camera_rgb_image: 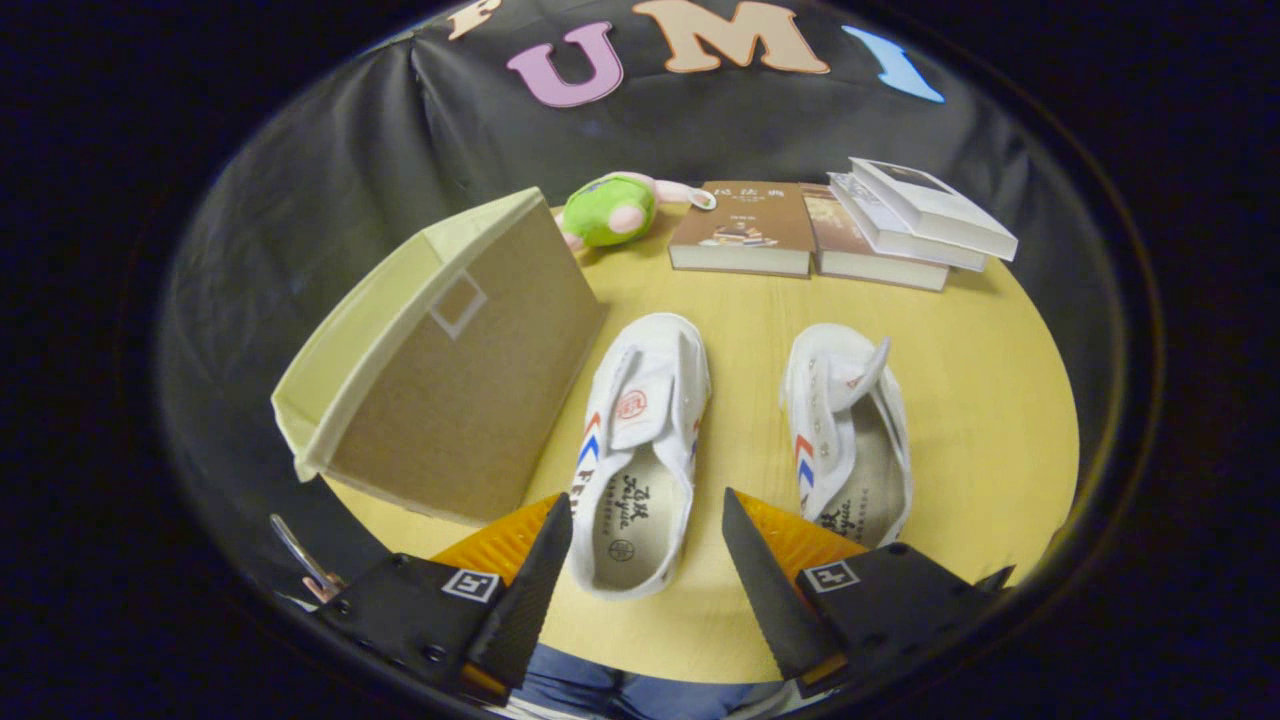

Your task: Open the storage box then place both shoes into the box .Put the left shoe in first, then the right shoe, with the right side of both shoes facing outward in a uniform manner.

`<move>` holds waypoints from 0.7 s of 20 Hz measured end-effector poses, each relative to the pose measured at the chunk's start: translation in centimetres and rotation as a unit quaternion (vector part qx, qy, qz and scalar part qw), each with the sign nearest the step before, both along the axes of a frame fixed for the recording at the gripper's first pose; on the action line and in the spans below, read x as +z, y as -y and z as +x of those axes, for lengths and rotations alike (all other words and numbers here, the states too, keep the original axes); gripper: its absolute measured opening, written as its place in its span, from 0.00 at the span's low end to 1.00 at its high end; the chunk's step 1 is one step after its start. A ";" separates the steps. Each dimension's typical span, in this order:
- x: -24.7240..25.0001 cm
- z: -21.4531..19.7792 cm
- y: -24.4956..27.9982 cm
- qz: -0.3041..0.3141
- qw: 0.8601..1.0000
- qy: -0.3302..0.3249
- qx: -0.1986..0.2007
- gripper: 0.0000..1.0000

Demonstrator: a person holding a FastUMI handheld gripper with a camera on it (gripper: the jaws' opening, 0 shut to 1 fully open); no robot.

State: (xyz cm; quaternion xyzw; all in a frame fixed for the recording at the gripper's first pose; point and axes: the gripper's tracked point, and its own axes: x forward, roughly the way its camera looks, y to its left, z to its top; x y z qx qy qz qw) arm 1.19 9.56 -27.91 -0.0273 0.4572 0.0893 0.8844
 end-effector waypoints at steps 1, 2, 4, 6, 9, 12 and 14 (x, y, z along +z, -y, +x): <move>-0.3 0.4 0.5 -0.008 1.000 0.003 -0.003 0.94; -0.6 1.0 0.7 -0.009 1.000 0.004 -0.006 0.90; -1.0 2.0 0.6 0.000 1.000 0.008 -0.011 0.85; -1.5 2.7 0.7 -0.001 1.000 0.007 -0.016 0.84; -2.4 3.9 1.3 -0.026 0.999 0.014 -0.019 0.79; -3.2 4.3 0.8 -0.044 0.999 0.013 -0.009 0.69; -3.9 4.6 0.5 -0.053 0.999 0.007 0.003 0.62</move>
